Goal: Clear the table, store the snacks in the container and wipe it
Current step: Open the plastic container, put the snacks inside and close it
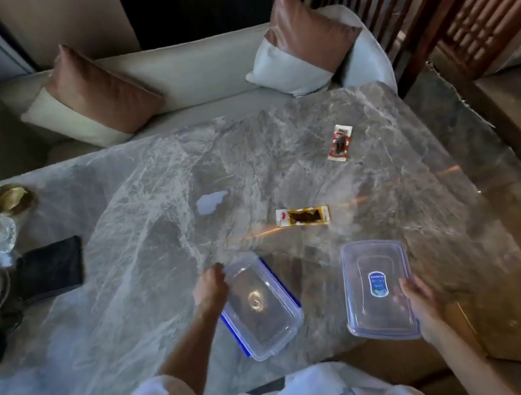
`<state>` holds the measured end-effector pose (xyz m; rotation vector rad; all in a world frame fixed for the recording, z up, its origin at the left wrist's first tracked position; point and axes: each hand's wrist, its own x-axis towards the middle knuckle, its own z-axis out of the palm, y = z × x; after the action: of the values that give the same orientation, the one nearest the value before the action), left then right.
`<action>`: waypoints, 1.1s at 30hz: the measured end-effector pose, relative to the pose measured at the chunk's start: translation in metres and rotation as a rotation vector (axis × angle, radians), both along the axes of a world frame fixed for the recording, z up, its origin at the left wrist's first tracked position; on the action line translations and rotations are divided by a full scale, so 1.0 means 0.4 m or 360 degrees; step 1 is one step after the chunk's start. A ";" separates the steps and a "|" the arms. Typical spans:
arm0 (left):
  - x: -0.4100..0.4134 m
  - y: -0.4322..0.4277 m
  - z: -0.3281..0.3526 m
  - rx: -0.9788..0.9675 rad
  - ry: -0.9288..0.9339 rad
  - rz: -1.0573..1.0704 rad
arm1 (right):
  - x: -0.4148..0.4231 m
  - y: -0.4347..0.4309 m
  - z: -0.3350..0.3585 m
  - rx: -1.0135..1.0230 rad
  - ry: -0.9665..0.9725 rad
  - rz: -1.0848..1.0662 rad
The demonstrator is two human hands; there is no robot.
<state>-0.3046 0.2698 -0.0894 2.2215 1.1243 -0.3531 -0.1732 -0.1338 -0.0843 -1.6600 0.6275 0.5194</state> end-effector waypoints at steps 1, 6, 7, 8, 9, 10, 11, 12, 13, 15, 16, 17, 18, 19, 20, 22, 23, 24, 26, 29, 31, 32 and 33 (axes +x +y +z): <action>-0.018 -0.004 0.004 -0.0001 -0.0017 0.0091 | -0.006 -0.018 -0.015 -0.0023 0.0021 -0.0042; -0.164 -0.065 0.000 -0.0047 -0.0150 0.0602 | -0.029 0.028 -0.056 -0.0051 0.0123 0.0052; -0.195 -0.080 -0.006 -0.0060 -0.0170 0.0703 | -0.029 0.053 -0.066 -0.0050 0.0127 0.0107; -0.223 -0.094 -0.012 -0.0063 -0.0178 0.0788 | -0.030 0.085 -0.078 -0.0046 0.0135 0.0151; -0.247 -0.106 -0.016 -0.0051 -0.0181 0.0848 | -0.030 0.119 -0.086 -0.0039 0.0136 0.0200; -0.265 -0.115 -0.018 -0.0035 -0.0187 0.0878 | -0.028 0.152 -0.100 -0.0037 0.0140 0.0250; -0.280 -0.122 -0.016 -0.0028 -0.0194 0.0892 | -0.027 0.187 -0.111 -0.0035 0.0134 0.0312; -0.291 -0.127 -0.014 -0.0029 -0.0206 0.0896 | -0.030 0.224 -0.118 -0.0048 0.0113 0.0375; -0.295 -0.130 -0.007 -0.0043 -0.0218 0.0903 | -0.033 0.260 -0.125 -0.0054 0.0091 0.0427; -0.300 -0.132 0.000 -0.0071 -0.0237 0.0916 | -0.042 0.322 -0.139 -0.0079 0.0028 0.0502; -0.301 -0.133 0.001 -0.0080 -0.0235 0.0924 | -0.048 0.346 -0.144 -0.0098 0.0022 0.0534; -0.302 -0.133 0.003 -0.0088 -0.0225 0.0946 | -0.052 0.363 -0.145 -0.0128 0.0029 0.0536; -0.303 -0.134 0.007 -0.0092 -0.0222 0.0976 | -0.055 0.375 -0.143 -0.0153 0.0020 0.0535; -0.304 -0.134 0.010 -0.0090 -0.0216 0.1007 | -0.054 0.379 -0.147 -0.0198 0.0012 0.0558; -0.305 -0.136 0.014 -0.0086 -0.0223 0.1020 | -0.054 0.379 -0.150 -0.0233 -0.0017 0.0609; -0.305 -0.137 0.022 -0.0075 -0.0246 0.1001 | -0.045 0.371 -0.150 -0.0333 -0.0042 0.0734; -0.304 -0.136 0.025 -0.0067 -0.0257 0.0988 | -0.039 0.368 -0.146 -0.0386 -0.0049 0.0799; -0.304 -0.135 0.022 -0.0059 -0.0266 0.0973 | -0.028 0.361 -0.160 -0.0466 -0.0085 0.0895; -0.305 -0.132 0.019 -0.0048 -0.0258 0.0962 | -0.015 0.352 -0.171 -0.0634 -0.0070 0.1084; -0.305 -0.129 0.016 -0.0048 -0.0235 0.0970 | -0.010 0.352 -0.160 -0.0610 -0.0164 0.1150; -0.304 -0.130 0.021 -0.0063 -0.0245 0.0966 | -0.012 0.352 -0.146 -0.0570 -0.0216 0.1105; -0.304 -0.131 0.023 -0.0074 -0.0261 0.0955 | -0.016 0.350 -0.147 -0.0569 -0.0232 0.1103; -0.303 -0.131 0.028 -0.0087 -0.0268 0.0950 | -0.022 0.350 -0.142 -0.0579 -0.0240 0.1109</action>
<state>-0.4259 0.2173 -0.0783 1.7225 1.5818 0.0548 -0.1819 0.0062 -0.1409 -2.2436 0.0047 0.7954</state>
